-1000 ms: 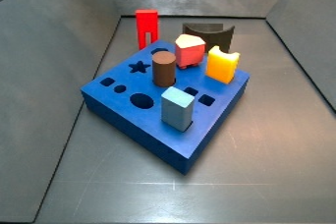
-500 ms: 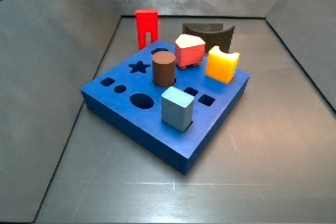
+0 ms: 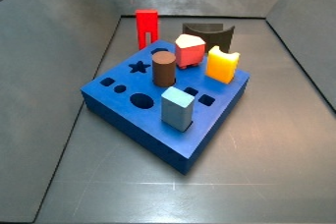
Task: Pick up the square-circle object. Move up. Rotate the square-circle object. Move to above the board. Insert the square-circle object.
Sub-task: Rotate the square-circle object.
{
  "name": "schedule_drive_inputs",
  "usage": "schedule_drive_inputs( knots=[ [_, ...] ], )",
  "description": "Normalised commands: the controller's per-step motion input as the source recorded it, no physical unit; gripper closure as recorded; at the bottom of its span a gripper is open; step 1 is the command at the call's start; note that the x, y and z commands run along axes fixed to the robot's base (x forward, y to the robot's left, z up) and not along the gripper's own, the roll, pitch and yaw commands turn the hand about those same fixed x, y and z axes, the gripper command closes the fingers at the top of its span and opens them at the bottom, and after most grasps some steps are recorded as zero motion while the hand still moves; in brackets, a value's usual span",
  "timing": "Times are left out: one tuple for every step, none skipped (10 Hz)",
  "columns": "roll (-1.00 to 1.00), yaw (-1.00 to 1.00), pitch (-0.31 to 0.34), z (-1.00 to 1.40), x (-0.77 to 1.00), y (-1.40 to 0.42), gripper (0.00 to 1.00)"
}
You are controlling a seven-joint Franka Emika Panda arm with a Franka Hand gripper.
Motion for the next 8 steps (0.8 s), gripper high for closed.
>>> schedule_drive_inputs(
  knots=[
    [0.00, 1.00, 0.005, -0.01, 0.01, 0.00, 0.00],
    [0.00, 1.00, 0.005, -0.01, 0.01, 0.00, 0.00],
    [0.00, 1.00, 0.006, -0.01, 0.01, 0.00, 0.00],
    [0.00, 1.00, 0.006, -0.01, 0.01, 0.00, 0.00],
    [0.00, 1.00, 0.006, -0.01, 0.01, 0.00, 0.00],
    [0.00, 1.00, 0.006, -0.01, 0.01, 0.00, 0.00],
    [0.00, 1.00, 0.007, -0.01, 0.01, 0.00, 0.00],
    [0.00, 1.00, 0.007, -0.01, 0.01, 0.00, 0.00]
  ],
)
